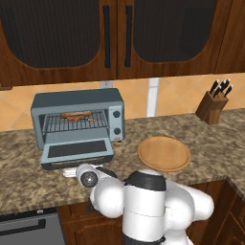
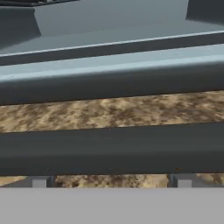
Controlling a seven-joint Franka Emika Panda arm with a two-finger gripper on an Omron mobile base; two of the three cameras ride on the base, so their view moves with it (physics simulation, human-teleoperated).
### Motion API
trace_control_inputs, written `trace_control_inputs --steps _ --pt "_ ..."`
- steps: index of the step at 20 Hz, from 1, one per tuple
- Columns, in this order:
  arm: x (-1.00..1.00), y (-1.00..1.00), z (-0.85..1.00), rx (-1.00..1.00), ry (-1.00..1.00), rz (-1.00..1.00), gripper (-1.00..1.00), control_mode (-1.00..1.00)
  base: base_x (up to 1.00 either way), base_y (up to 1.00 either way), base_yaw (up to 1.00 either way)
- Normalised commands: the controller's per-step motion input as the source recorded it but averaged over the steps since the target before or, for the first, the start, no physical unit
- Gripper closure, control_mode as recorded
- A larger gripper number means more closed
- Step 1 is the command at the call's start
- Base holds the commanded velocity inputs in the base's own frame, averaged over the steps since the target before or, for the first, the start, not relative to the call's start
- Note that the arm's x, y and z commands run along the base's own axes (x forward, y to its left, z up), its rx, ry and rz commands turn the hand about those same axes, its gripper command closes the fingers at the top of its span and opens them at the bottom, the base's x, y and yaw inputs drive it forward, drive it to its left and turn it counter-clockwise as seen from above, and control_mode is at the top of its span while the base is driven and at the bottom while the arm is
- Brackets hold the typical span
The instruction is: Pick up the kebab skewer and baguette bread, and place them inside the toaster oven. Close the toaster oven door and start by setting the timer.
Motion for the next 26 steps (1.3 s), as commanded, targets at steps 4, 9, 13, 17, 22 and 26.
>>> trace_control_inputs --steps 4,9,13,17,22,26 --pt "0.40 0.00 0.00 0.00 0.00 0.00 -1.00 -1.00 0.00 0.00 0.00" --pt "0.21 0.00 0.17 0.00 -0.05 0.00 -1.00 -1.00 0.00 0.00 0.00" --pt "0.18 0.00 0.37 0.00 -0.07 0.00 -1.00 -1.00 0.00 0.00 0.00" --pt "0.22 0.02 0.52 0.00 -0.03 0.00 -1.00 -1.00 0.00 0.00 0.00" --pt "0.33 0.05 0.55 0.00 -0.02 0.00 -1.00 -1.00 0.00 0.00 0.00" --pt "0.44 0.02 0.59 0.00 -0.03 -0.01 -1.00 -1.00 0.00 0.00 0.00"
